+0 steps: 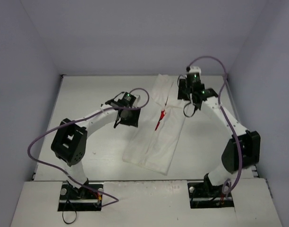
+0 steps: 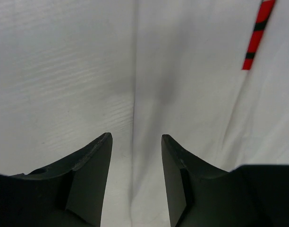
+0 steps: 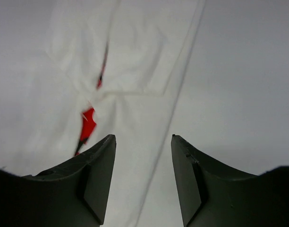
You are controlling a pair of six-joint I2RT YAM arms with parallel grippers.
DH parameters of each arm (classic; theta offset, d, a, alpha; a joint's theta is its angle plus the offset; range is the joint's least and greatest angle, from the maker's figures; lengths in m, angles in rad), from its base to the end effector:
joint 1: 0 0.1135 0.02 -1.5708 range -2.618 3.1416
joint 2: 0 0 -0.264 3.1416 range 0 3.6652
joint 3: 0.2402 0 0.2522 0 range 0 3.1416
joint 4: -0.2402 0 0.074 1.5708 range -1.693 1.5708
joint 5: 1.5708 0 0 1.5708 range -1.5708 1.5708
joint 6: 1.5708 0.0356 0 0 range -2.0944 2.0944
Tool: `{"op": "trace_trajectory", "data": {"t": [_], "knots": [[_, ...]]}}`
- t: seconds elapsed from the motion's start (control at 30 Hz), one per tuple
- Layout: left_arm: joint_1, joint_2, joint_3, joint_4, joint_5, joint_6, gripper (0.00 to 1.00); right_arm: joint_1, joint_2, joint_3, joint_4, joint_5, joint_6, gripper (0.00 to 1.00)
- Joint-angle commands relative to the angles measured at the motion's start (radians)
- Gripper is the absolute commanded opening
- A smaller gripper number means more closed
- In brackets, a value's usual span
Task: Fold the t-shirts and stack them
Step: Rotate the tshirt 90 degrees
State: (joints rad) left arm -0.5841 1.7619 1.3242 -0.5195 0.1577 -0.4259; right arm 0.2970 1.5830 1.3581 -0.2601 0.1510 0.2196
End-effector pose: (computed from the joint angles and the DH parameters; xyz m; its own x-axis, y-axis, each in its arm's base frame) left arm 0.3142 -0.2144 0.2340 -0.8773 0.0908 -0.4713 0.2829 0.8911 -0.3548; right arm 0.3573 0.1037 0.3304 -0.4704 0.0813 -0.8787 -0.0611 0.9904 0.1243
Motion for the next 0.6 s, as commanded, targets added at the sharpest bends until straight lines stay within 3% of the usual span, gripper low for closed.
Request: {"op": "trace_trajectory", "data": {"t": [0.0, 0.2, 0.37, 0.57], "knots": [[-0.008, 0.013, 0.031, 0.032, 0.019, 0.052, 0.42, -0.073, -0.054, -0.37, 0.12, -0.088, 0.164, 0.48], [-0.001, 0.111, 0.275, 0.055, 0.004, 0.194, 0.42, -0.099, -0.066, -0.39, 0.193, -0.085, 0.112, 0.55], [0.005, 0.242, 0.474, 0.159, 0.018, 0.314, 0.43, -0.13, 0.073, -0.241, 0.196, -0.076, 0.091, 0.59], [0.02, 0.506, 0.688, 0.242, -0.004, 0.325, 0.43, -0.131, 0.286, -0.032, 0.205, -0.08, 0.104, 0.57]]}}
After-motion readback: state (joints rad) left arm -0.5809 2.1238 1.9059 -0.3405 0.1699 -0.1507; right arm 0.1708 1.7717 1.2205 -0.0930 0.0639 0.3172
